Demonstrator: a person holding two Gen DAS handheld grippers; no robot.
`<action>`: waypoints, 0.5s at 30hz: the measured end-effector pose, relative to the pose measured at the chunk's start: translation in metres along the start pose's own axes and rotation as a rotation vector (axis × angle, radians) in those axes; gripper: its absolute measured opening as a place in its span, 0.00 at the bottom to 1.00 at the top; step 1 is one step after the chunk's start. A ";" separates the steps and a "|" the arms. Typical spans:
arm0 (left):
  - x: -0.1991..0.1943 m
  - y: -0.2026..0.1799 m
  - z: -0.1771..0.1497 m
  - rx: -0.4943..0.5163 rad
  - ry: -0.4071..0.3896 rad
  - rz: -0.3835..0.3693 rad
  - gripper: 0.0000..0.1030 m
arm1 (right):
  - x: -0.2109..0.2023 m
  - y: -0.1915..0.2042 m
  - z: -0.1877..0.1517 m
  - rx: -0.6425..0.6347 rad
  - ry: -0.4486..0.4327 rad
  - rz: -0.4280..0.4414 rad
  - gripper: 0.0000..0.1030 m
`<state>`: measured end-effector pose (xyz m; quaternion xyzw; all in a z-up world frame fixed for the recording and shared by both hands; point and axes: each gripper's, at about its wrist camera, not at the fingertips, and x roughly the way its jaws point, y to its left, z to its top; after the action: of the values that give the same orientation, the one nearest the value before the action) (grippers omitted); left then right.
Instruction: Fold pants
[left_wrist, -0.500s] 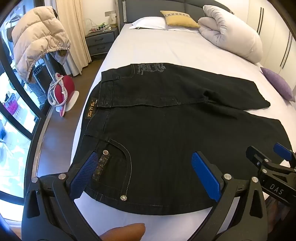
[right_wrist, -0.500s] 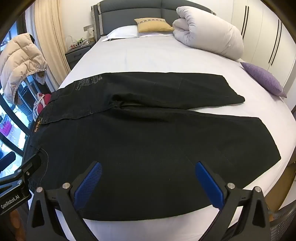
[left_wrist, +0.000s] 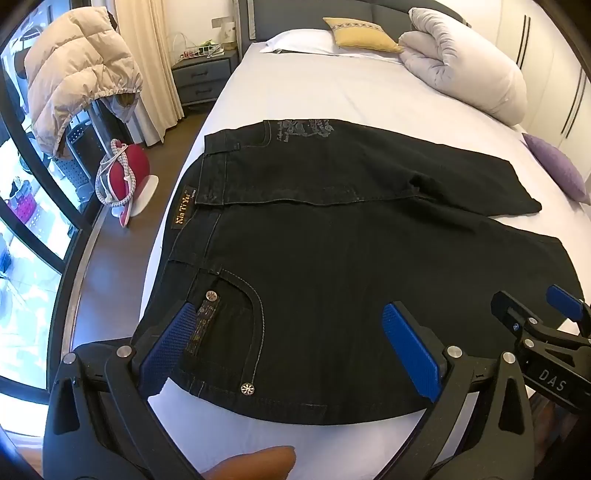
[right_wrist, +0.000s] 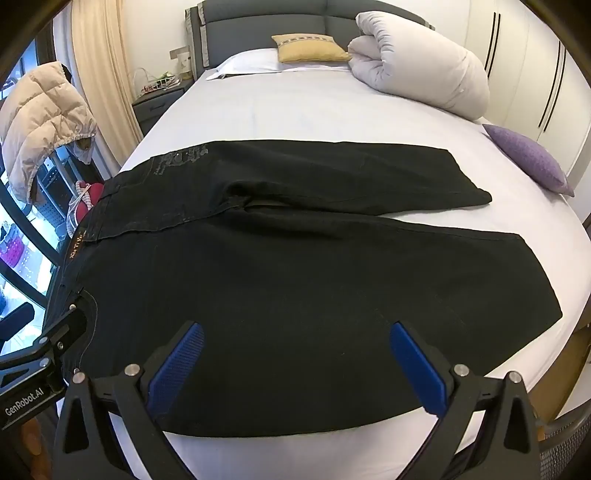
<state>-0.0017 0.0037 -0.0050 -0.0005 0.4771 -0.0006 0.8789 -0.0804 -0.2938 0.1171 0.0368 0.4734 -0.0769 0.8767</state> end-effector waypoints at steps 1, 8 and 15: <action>0.000 0.000 0.000 -0.001 0.001 0.001 1.00 | -0.001 -0.005 0.000 -0.002 -0.001 0.000 1.00; 0.002 0.000 -0.001 -0.001 0.006 0.004 1.00 | -0.001 -0.005 0.000 -0.004 -0.001 0.001 1.00; 0.006 0.002 -0.004 -0.001 0.014 0.005 1.00 | -0.001 -0.008 -0.001 -0.006 0.000 0.004 1.00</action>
<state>-0.0019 0.0055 -0.0119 0.0006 0.4831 0.0020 0.8756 -0.0830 -0.3011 0.1178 0.0350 0.4736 -0.0739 0.8770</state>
